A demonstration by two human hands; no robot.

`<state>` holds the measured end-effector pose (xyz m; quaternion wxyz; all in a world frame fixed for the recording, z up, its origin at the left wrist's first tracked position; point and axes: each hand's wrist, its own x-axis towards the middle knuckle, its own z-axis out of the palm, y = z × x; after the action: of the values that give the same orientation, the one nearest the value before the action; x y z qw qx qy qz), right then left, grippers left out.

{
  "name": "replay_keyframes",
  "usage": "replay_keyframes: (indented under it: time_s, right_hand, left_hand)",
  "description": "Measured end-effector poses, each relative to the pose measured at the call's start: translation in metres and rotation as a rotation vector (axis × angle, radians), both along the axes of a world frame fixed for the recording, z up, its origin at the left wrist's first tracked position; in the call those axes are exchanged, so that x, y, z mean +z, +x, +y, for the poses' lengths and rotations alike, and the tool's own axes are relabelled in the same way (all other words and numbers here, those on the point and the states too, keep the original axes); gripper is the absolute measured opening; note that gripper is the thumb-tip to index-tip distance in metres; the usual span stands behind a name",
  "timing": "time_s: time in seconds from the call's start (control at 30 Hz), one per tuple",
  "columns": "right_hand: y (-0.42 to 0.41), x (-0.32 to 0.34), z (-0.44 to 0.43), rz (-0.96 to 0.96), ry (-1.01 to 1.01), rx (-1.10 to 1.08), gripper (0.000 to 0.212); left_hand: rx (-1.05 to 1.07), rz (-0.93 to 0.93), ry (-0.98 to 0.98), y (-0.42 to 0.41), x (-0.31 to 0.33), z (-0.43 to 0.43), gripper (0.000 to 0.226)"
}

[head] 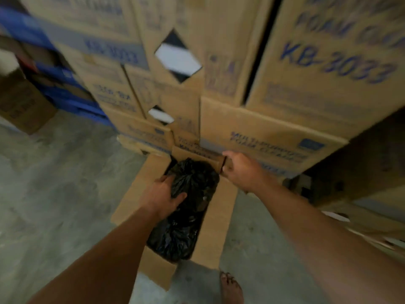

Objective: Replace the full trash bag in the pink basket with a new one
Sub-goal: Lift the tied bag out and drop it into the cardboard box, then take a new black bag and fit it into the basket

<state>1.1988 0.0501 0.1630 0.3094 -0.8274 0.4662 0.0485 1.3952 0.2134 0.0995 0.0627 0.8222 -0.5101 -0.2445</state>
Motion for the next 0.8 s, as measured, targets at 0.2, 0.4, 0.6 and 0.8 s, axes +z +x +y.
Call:
replay_keyframes:
  time_s: [0.2, 0.4, 0.6, 0.8]
  right_hand:
    - [-0.119, 0.124, 0.033, 0.039, -0.086, -0.209, 0.045]
    - [-0.264, 0.236, 0.082, 0.031, -0.111, -0.560, 0.055]
    - [-0.418, 0.326, 0.139, 0.121, -0.191, -0.845, 0.054]
    - [-0.575, 0.370, 0.195, 0.184, -0.258, -1.061, 0.045]
  left_hand:
    - [-0.329, -0.001, -0.122, -0.091, 0.138, -0.050, 0.065]
    - [-0.648, 0.029, -0.233, -0.229, 0.259, -0.085, 0.073]
    - [-0.970, 0.018, -0.340, -0.400, 0.367, -0.101, 0.061]
    - [-1.183, 0.029, -0.359, -0.578, 0.425, -0.095, 0.059]
